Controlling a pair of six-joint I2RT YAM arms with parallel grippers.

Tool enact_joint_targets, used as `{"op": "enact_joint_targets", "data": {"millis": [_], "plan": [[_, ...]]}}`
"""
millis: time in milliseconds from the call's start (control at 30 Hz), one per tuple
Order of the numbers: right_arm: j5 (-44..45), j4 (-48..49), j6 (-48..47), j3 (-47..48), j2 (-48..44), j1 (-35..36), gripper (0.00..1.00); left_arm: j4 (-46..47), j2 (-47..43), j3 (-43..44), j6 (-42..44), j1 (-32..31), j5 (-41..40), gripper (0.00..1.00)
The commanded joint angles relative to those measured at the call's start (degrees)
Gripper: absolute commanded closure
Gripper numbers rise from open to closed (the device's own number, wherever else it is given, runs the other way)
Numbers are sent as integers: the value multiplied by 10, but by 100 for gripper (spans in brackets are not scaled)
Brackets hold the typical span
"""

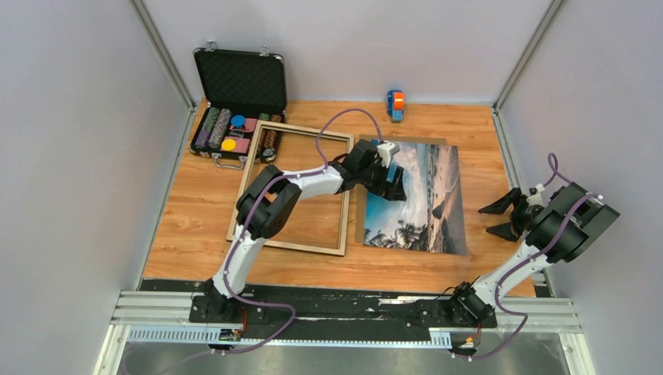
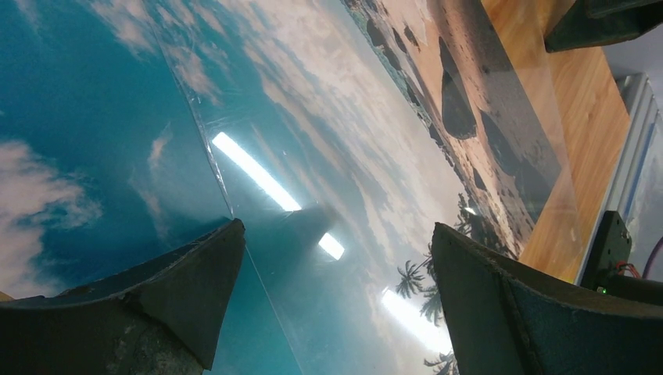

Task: Put the photo into the frame
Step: Pick up the photo frame item at the center of the board.

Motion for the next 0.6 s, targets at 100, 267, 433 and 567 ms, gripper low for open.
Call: {"op": "enact_joint_targets", "data": {"millis": [100,267,433,567], "plan": [[8,87,-44,-11,51,-78,25,-53,20,-52,-30,-12,-8,0],[-36,84,-57,-9,82,-78,25,-57,39,-36,-42,-12,8,0],[-69,84,-70,2,117,-66,25,-55,44,-34,-36,-12,16,0],[-104,66,-77,25,142,-60,26,-52,47,-33,-39,-13,24,0]]}}
